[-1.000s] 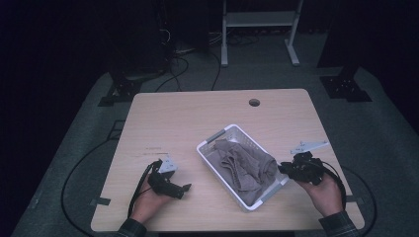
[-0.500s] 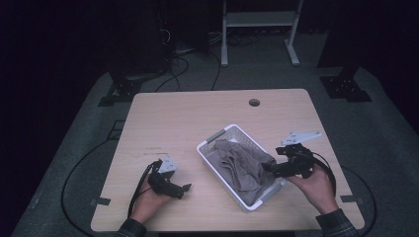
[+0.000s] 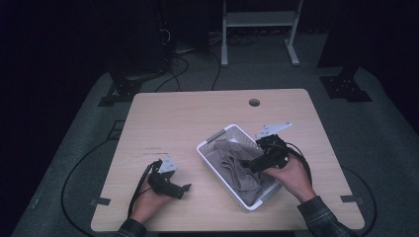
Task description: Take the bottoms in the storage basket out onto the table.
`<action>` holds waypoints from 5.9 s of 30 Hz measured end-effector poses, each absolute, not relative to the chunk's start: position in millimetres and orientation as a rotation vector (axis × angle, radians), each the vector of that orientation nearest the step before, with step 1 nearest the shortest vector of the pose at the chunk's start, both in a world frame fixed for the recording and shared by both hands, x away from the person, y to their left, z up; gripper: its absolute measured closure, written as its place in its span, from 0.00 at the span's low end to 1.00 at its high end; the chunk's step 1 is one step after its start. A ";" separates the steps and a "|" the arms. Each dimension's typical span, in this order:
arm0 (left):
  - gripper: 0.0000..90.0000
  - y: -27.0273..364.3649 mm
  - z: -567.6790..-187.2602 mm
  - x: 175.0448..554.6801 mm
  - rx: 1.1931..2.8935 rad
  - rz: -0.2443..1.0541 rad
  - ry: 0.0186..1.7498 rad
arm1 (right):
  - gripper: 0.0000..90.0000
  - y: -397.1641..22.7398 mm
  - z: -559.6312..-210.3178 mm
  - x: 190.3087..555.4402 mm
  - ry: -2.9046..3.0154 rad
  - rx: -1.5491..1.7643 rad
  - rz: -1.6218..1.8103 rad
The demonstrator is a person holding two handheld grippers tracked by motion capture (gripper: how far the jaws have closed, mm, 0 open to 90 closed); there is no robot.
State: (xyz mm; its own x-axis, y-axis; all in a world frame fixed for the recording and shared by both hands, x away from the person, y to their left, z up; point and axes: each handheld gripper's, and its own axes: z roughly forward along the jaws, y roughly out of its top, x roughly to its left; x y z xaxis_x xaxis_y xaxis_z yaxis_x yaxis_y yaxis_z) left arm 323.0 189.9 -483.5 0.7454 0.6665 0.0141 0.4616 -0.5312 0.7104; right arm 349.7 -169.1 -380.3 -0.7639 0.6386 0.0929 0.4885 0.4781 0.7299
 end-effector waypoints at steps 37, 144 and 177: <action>0.00 190.2 -483.5 323.3 2.232 0.375 0.838 | 0.00 -113.6 -439.7 392.7 2.716 0.996 0.942; 0.00 190.3 -483.7 323.4 2.220 0.381 0.861 | 0.71 -196.3 -312.1 351.2 2.389 1.047 1.281; 0.00 190.4 -483.7 323.3 2.222 0.380 0.861 | 0.71 -296.6 -317.5 364.2 2.215 1.215 1.088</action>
